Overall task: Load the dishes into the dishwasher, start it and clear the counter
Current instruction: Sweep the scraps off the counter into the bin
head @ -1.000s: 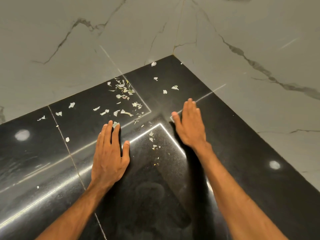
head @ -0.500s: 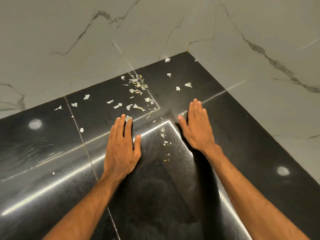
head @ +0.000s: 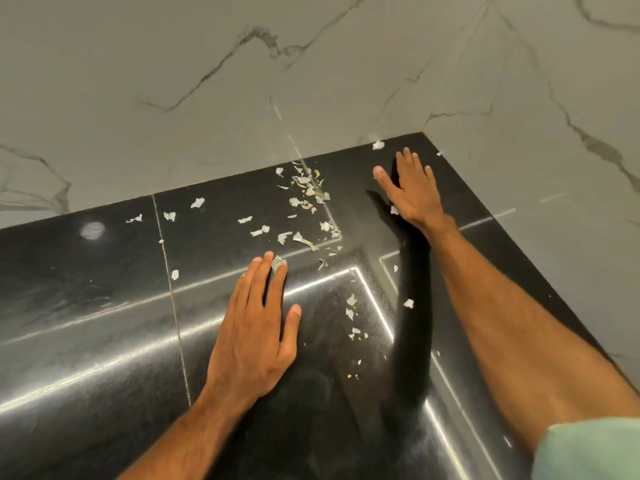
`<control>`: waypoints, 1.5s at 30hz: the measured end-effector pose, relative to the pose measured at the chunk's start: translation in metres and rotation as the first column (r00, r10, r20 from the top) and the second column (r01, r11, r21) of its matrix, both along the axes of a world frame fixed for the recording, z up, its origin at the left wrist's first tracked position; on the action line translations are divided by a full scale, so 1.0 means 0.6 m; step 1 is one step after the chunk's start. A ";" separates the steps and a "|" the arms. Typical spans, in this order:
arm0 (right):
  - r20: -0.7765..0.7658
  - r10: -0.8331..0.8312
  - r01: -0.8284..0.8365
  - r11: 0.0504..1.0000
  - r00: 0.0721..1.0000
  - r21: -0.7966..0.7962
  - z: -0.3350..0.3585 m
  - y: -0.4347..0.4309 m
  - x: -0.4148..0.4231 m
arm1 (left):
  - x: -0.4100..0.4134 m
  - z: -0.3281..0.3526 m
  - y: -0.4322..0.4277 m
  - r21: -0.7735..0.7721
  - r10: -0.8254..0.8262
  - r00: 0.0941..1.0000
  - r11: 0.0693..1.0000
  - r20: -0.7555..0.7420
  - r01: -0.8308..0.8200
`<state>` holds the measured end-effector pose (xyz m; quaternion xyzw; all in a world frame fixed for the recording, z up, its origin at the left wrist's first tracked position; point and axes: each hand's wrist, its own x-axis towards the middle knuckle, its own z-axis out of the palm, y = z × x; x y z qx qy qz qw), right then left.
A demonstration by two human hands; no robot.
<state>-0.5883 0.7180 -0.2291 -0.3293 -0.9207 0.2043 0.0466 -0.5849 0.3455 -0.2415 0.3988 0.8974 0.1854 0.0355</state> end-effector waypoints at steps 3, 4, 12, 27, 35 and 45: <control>-0.010 0.175 -0.175 0.984 0.984 0.022 0.000 -0.034 -0.007 | -0.001 0.002 0.001 -0.003 -0.005 1.000 1.000 0.007 0.005; -0.007 0.258 -0.258 0.965 0.966 0.036 -0.001 -0.051 0.005 | -0.001 0.003 0.001 -0.004 -0.006 1.000 1.000 0.009 0.006; -0.317 0.284 -0.332 0.937 0.905 -0.107 0.021 -0.089 0.097 | 0.000 0.008 0.001 -0.016 -0.005 1.000 1.000 0.009 0.005; -0.010 -0.102 0.102 0.991 0.995 0.090 -0.005 0.048 -0.093 | -0.001 0.003 0.001 0.004 -0.001 1.000 1.000 0.028 0.001; -0.037 0.104 -0.098 0.987 0.994 0.131 -0.005 -0.024 -0.084 | -0.001 0.003 0.001 0.005 -0.001 1.000 1.000 0.018 0.001; -0.117 0.340 -0.336 0.941 0.933 0.050 0.010 -0.134 0.051 | 0.000 0.006 0.002 0.006 0.009 1.000 1.000 0.017 -0.009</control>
